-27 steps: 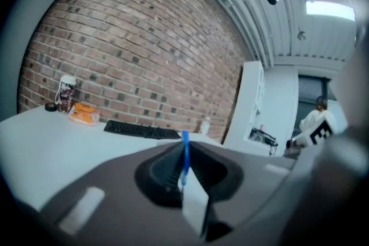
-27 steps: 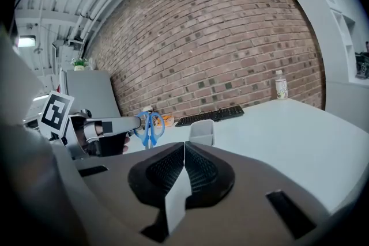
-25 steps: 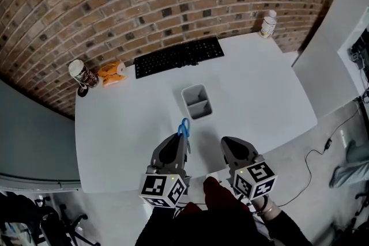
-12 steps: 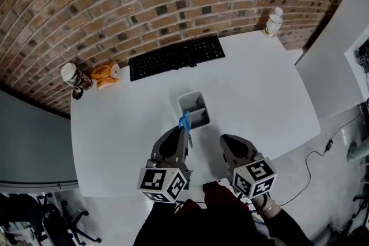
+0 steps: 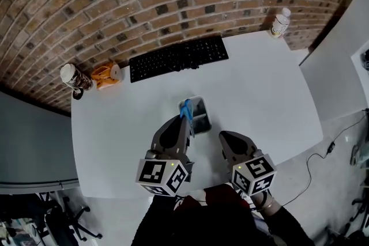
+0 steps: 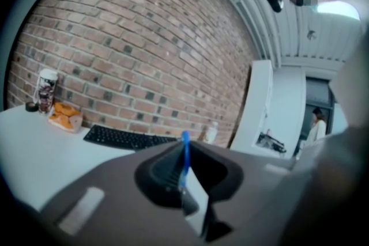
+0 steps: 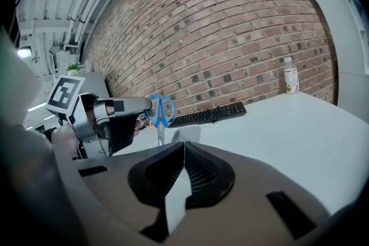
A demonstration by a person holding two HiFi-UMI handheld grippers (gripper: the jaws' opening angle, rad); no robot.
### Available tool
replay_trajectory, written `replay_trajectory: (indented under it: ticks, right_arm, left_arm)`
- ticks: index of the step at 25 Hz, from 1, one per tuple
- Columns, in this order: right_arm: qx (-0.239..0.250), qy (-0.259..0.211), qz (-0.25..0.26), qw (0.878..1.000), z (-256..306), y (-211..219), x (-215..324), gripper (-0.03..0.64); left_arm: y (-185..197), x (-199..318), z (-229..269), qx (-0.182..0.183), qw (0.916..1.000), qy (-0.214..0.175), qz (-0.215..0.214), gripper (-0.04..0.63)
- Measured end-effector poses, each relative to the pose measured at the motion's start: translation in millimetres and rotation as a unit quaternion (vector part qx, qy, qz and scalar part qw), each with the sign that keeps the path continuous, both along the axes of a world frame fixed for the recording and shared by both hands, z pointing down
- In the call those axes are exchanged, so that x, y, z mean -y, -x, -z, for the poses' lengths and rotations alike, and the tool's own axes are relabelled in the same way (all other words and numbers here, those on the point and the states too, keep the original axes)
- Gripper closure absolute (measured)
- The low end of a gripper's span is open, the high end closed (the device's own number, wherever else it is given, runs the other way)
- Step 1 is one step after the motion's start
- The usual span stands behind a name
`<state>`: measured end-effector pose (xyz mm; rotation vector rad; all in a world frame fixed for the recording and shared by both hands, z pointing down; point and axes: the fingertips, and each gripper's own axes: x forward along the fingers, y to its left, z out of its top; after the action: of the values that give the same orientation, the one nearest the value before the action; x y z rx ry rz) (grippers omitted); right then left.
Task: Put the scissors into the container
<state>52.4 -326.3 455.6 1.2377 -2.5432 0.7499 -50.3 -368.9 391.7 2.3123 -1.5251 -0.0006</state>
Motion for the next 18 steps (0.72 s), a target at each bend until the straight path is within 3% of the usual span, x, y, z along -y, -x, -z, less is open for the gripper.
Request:
replay_trajectory:
  ticks: [8,18]
  right_arm:
    - [-0.006,-0.014,-0.006,1.0,-1,-7,23,0.607]
    - [-0.011,0.003,0.004,1.0,-14,-1,27,0.607]
  left_arm:
    - [5,24,-8,0.003,0.9999,0.001,0.01,0.568]
    - [9,30,-34,-0.005,0.9996,0.022,0.018,0.568]
